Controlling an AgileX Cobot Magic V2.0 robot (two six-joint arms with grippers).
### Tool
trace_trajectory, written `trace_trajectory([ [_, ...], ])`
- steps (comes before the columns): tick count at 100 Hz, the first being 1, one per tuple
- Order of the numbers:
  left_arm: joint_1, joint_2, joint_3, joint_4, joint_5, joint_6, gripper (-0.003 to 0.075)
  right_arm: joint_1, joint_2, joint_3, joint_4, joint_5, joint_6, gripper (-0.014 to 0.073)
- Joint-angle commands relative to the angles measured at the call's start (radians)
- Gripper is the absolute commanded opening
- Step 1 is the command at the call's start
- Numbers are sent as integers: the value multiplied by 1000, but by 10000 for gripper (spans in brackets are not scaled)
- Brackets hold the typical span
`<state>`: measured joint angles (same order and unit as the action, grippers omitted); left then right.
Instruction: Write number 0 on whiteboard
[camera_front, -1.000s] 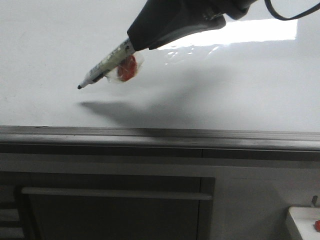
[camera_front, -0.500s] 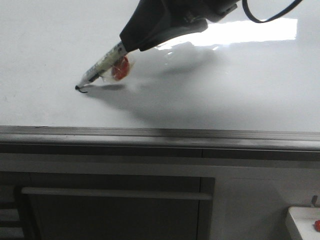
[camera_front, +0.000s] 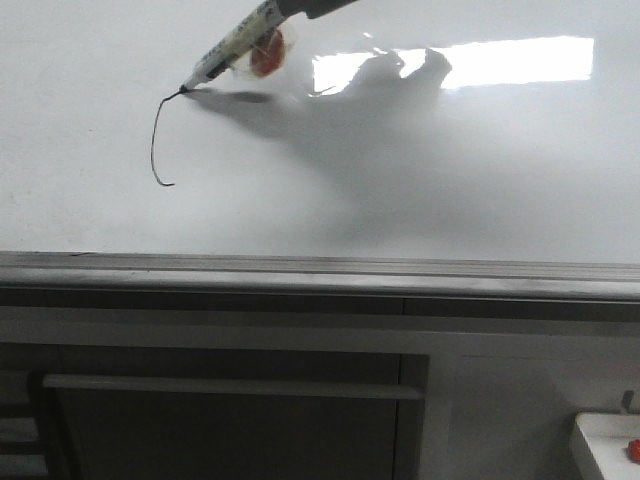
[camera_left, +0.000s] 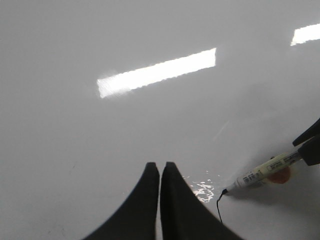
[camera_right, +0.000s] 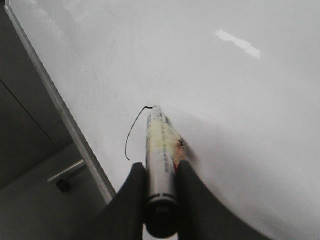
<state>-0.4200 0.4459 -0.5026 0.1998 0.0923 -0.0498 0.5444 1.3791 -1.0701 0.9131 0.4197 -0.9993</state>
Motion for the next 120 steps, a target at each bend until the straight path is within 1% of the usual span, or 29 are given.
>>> trace_trajectory([
  [1, 2, 12, -35, -9, -78, -13, -20, -25, -54, 3, -4, -46, 18, -66],
  [31, 2, 12, -35, -9, -78, -13, -20, -26, -85, 108, -5, -27, 41, -66],
  [46, 2, 12, -35, -9, -78, -13, -20, -6, -78, 109, -5, -58, 41, -66],
  [67, 2, 12, -35, -9, -78, -13, -20, 21, -23, 105, -2, -60, 41, -66],
  [93, 2, 12, -35, -9, -78, -13, -20, 84, -6, 88, -2, -103, 24, -66],
  [101, 2, 12, -35, -9, -78, -13, -20, 90, -8, 73, -2, -85, 24, -66],
  [111, -1, 12, -35, -9, -78, -13, -20, 90, -32, 69, -2, -27, 24, -66],
  [120, -28, 12, -35, -9, -75, -13, -18, 90, -68, 69, -44, 46, 24, -66],
])
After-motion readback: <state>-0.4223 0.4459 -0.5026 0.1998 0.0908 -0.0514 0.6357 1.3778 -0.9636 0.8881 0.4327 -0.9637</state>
